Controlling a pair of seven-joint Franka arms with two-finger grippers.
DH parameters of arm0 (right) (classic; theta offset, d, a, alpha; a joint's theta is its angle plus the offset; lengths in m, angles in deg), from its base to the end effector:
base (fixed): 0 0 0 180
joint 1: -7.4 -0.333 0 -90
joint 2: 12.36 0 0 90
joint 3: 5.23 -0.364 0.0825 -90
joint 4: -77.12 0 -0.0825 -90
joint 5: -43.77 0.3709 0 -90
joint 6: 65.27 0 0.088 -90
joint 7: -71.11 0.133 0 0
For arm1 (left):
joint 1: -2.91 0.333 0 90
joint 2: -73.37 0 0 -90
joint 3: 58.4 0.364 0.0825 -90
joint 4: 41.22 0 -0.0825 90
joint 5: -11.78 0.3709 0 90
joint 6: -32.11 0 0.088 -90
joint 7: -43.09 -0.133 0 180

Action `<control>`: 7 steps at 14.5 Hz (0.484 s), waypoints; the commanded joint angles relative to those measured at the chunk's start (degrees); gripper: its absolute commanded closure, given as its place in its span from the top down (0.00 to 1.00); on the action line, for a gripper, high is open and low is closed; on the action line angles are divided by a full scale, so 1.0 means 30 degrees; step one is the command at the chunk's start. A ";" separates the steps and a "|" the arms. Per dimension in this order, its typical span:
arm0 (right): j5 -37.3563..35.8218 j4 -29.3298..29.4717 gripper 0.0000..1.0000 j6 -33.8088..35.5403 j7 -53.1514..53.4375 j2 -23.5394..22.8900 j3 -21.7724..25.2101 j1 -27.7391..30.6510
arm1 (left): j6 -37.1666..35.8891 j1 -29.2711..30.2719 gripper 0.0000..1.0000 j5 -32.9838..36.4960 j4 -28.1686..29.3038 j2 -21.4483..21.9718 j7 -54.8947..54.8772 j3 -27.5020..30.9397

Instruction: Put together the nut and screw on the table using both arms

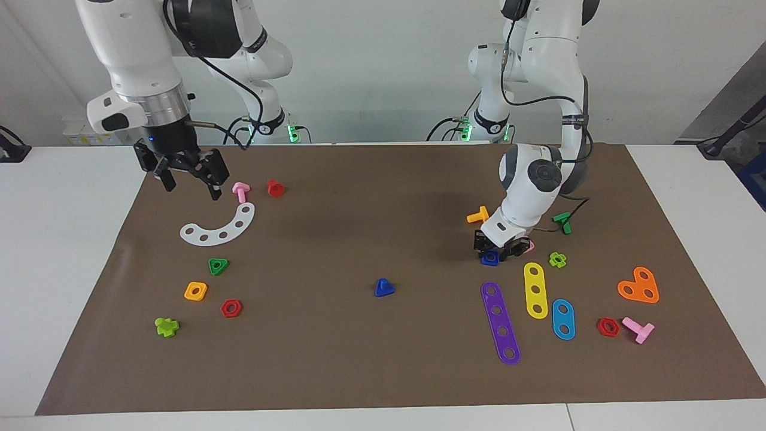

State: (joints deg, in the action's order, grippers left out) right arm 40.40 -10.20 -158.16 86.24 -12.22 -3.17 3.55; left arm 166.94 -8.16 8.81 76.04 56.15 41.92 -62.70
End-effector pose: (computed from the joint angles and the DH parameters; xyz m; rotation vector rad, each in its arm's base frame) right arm 0.5488 0.0096 0.6745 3.0728 -0.3593 0.1660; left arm 0.5765 -0.1583 0.3233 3.0583 -0.3825 -0.0012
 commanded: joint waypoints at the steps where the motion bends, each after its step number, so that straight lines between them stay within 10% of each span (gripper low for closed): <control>1: 0.0303 -0.0541 1.00 0.1221 -0.1671 0.0712 -0.0072 0.0840 | 0.0115 -0.0323 0.41 -0.0007 0.0113 0.0176 -0.0167 0.0292; 7: 0.0332 -0.1188 1.00 0.2075 -0.1791 0.1212 0.0218 0.0755 | -0.0966 -0.0293 0.16 -0.0037 -0.1025 0.0089 0.0095 0.0292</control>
State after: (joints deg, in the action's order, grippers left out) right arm 40.40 -11.68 -152.32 82.58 -10.51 -3.09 5.59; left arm 166.50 -8.16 8.82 75.24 56.20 41.92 -62.68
